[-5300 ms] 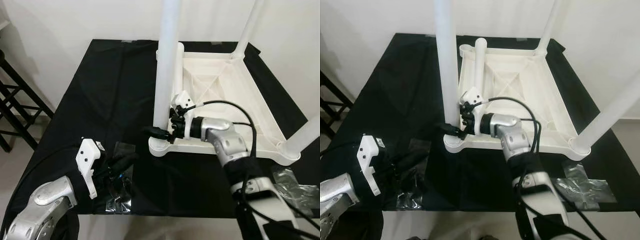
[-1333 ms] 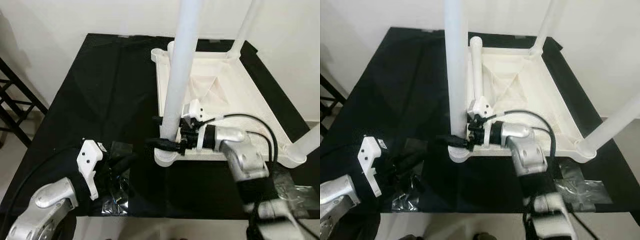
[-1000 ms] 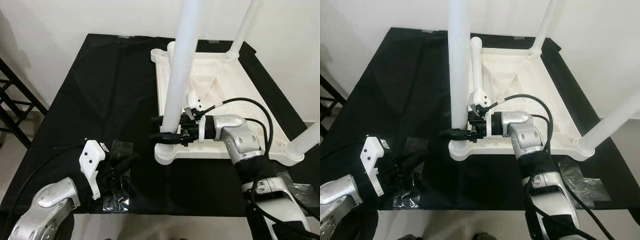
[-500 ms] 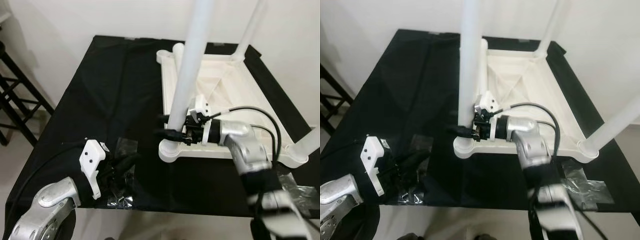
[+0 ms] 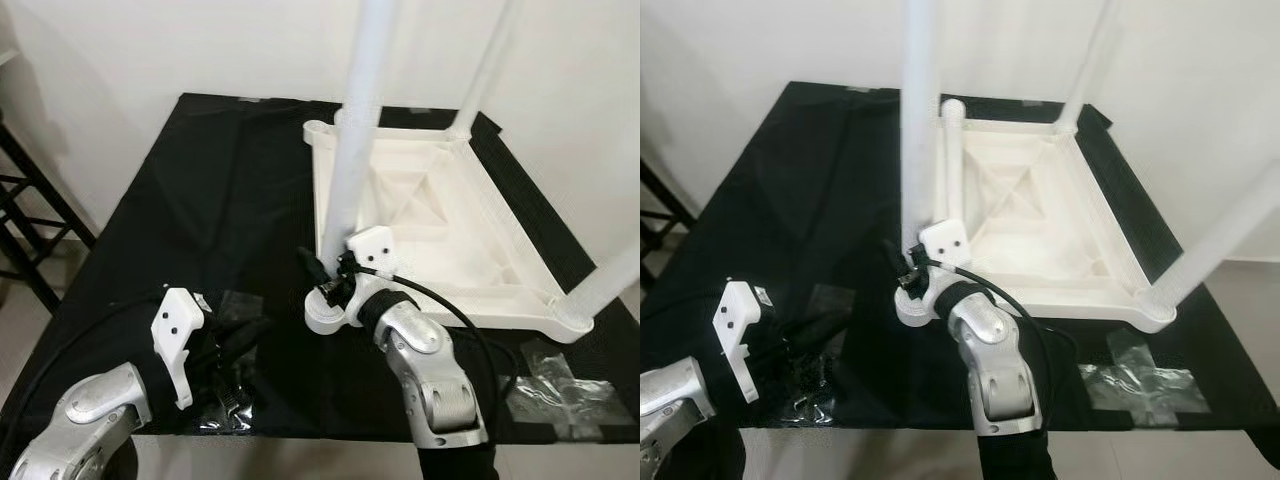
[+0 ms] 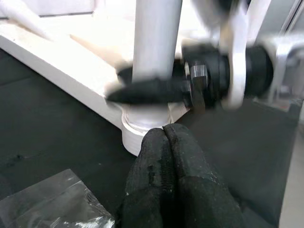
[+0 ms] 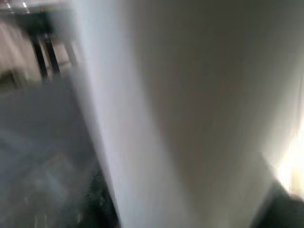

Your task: Building children table

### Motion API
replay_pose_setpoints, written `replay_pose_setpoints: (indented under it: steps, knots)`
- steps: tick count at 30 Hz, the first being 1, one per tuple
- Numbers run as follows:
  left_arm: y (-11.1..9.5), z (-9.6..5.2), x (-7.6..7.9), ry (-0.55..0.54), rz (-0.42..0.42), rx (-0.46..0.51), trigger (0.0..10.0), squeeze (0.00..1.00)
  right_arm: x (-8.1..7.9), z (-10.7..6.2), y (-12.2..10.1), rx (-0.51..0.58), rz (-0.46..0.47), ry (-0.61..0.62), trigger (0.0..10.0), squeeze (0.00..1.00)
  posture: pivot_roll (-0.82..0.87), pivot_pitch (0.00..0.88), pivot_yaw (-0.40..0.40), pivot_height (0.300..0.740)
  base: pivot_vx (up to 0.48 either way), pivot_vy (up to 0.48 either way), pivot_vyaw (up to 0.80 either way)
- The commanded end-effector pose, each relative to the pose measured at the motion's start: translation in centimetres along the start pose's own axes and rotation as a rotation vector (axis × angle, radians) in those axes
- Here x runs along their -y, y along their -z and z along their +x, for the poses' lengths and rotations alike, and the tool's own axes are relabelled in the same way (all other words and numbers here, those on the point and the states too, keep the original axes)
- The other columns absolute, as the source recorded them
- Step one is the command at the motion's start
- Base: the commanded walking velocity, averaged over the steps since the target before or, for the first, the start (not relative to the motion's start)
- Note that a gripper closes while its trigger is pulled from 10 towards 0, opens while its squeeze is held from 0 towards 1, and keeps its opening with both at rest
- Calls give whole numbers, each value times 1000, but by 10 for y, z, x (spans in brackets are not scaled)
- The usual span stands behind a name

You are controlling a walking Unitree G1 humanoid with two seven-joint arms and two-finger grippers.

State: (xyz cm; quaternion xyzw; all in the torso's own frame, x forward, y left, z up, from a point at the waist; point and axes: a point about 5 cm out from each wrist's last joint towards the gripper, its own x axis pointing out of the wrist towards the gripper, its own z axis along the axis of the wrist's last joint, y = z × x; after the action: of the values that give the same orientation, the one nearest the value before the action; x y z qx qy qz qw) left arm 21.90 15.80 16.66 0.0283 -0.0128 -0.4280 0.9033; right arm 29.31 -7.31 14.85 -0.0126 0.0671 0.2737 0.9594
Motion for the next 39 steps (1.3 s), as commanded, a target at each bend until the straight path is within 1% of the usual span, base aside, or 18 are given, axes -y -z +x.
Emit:
replay_pose_setpoints:
  steps: [1, 4, 7, 9, 10, 12, 13, 15, 16, 20, 21, 22, 23, 34, 36, 37, 38, 39]
  knots:
    - [3, -2, -1, -7, -5, -14, 10000, 0, 1, 2, 0, -26, 36, -16, 10000, 1000, 77, 129, -60, 740, 0, 0, 0]
    - [4, -2, -1, -3, -7, -14, 10000, 0, 3, 7, -9, -6, 63, -103, 10000, 1000, 73, 125, -57, 740, 0, 0, 0]
    - [4, 1, -1, 1, -9, -13, 10000, 0, 12, 13, -28, 79, 16, -422, 10000, 1000, 76, 117, -59, 740, 0, 0, 0]
    - [4, 1, -1, 2, -9, -13, 10000, 0, 16, 14, -30, 80, -11, -491, 10000, 1000, 76, 117, -59, 740, 0, 0, 0]
    - [5, 2, -1, 2, -8, -13, 10000, 0, 23, 16, -33, 73, -42, -539, 10000, 561, 85, 114, -65, 740, 0, 0, 0]
    - [5, 2, -1, 2, -8, -13, 10000, 0, 27, 17, -34, 69, -61, -564, 10000, 561, 85, 114, -65, 740, 0, 0, 0]
    - [5, 2, -1, 1, -7, -12, 10000, 0, 33, 20, -38, 58, -89, -604, 10000, 0, 89, 113, -65, 740, 0, 0, 0]
    - [5, 2, 0, -1, -6, -12, 10000, 0, 39, 23, -43, 35, -121, -663, 10000, 0, 92, 112, -63, 740, 0, 0, 0]
    - [5, 2, 0, -2, -6, -12, 10000, 0, 42, 24, -49, 17, -137, -759, 10000, 0, 94, 111, -63, 740, 0, 0, 0]
    - [6, 2, 0, -2, -6, -14, 10000, 0, 47, 27, -56, -7, -99, -833, 10000, 0, 97, 111, -62, 740, 0, 0, 0]
    - [6, 2, 0, -1, -7, -15, 10000, 0, 49, 28, -58, -15, -97, -851, 4392, 0, 99, 110, -63, 740, 0, 0, 0]
    - [6, 2, 0, -1, -8, -15, 10000, 0, 51, 29, -58, -21, -96, -863, 1647, 0, 99, 110, -63, 740, 0, 0, 0]
    - [6, 2, 0, 0, -8, -15, 10000, 0, 53, 29, -58, -26, -90, -881, 0, 0, 100, 109, -62, 740, 0, 0, 0]
    - [6, 2, 0, 1, -9, -13, 10000, 0, 65, 25, -51, 2, -85, -857, 0, 0, 96, 112, -61, 740, 0, 0, 0]
    - [5, 2, 1, 3, -10, -12, 10000, 0, 73, 17, -43, 20, -110, -716, 0, 0, 86, 120, -60, 740, 0, 0, 0]
    - [5, 1, 1, 3, -9, -12, 10000, 0, 75, 11, -35, 24, -102, -594, 0, 0, 83, 128, -67, 740, 0, 0, 0]
    - [5, 1, 1, 3, -9, -12, 10000, 0, 75, 11, -35, 24, -102, -594, 0, 0, 83, 128, -67, 740, 0, 0, 0]
    - [5, 1, 1, 3, -9, -11, 10000, 0, 75, 7, -29, 19, -86, -484, 0, 0, 82, 129, -68, 740, 0, 0, 0]
